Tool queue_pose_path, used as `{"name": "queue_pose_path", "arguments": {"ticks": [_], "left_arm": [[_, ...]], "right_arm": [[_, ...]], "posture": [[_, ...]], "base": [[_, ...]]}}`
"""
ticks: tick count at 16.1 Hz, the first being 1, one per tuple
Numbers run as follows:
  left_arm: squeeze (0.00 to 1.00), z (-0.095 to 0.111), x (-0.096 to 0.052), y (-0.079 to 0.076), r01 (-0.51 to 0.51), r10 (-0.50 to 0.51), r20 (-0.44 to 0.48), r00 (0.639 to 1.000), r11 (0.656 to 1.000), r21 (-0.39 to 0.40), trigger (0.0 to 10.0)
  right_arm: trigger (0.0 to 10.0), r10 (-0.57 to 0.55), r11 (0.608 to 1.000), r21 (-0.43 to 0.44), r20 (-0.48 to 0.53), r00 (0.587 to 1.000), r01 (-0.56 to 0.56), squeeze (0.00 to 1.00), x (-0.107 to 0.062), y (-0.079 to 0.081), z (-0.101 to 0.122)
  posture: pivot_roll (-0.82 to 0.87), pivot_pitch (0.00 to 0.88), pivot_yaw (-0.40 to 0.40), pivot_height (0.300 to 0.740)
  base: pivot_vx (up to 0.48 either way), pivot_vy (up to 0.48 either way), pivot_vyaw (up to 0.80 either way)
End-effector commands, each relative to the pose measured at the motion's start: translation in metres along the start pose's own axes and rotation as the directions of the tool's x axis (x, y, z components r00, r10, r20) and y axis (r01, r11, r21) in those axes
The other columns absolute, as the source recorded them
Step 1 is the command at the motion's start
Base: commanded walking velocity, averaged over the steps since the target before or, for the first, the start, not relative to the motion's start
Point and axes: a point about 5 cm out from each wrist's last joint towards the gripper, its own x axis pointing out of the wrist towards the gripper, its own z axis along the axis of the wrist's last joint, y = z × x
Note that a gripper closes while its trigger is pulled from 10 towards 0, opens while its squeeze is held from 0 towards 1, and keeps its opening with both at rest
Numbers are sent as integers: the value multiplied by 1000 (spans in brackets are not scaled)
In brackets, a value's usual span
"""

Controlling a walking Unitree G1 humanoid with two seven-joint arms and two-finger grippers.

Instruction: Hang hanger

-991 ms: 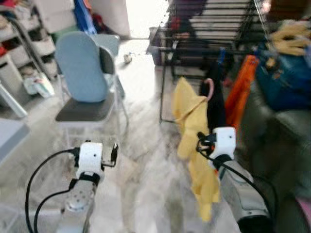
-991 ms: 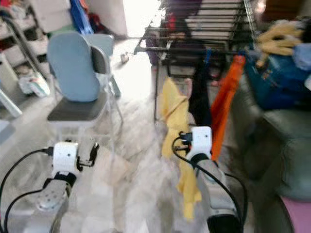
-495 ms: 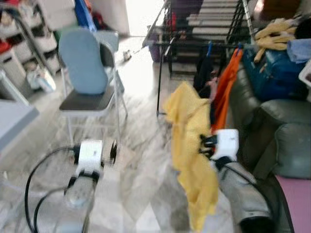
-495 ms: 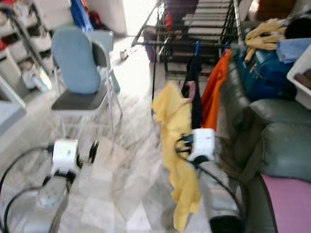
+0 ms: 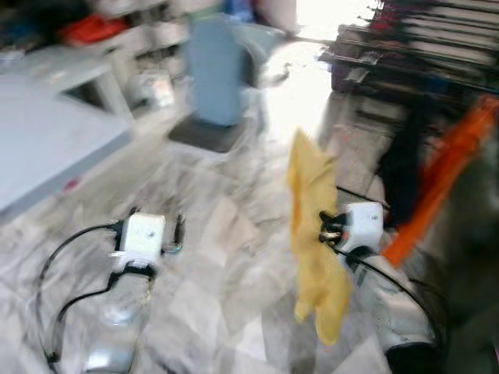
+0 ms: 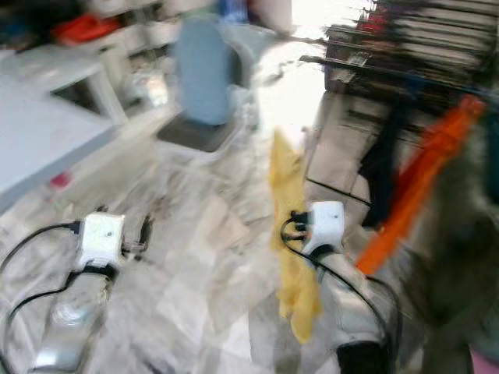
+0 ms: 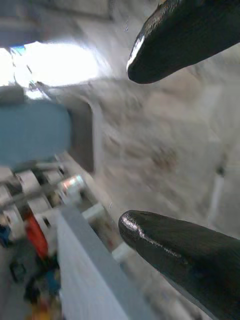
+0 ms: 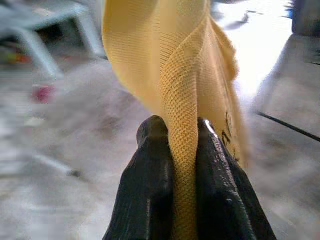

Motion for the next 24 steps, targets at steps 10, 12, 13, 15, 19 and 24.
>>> {"name": "queue_pose_path", "arguments": {"ticks": [10,12,13,15,19,24], "left_arm": [[0,20,7,-20,185,-207,120,971,968,171,10000],[0,25,9,-30,258,-288,143,947,945,201,10000],[0,26,10,-32,262,-298,147,943,939,224,10000],[0,27,14,-38,281,-325,155,933,926,250,10000],[0,28,20,-36,252,-305,167,937,927,278,10000],[0,24,25,-29,194,-249,159,955,934,300,10000]], "right_arm": [[10000,228,974,-1,45,973,-228,0,2,11,28],[10000,289,957,13,70,955,-291,0,6,17,42],[10000,313,949,8,74,947,-315,0,7,21,45],[10000,404,913,22,94,910,-408,0,5,33,60],[10000,562,826,-1,72,824,-563,0,-6,45,77],[10000,712,701,-33,-7,702,-712,0,-25,50,84]], "posture": [[-56,0,18,740],[-61,0,20,740],[-61,0,20,740],[-68,0,23,740],[-82,0,29,740],[-89,0,33,740]], "base": [[0,0,800],[0,0,800],[0,0,800],[0,0,800],[0,0,800],[0,0,101]]}}
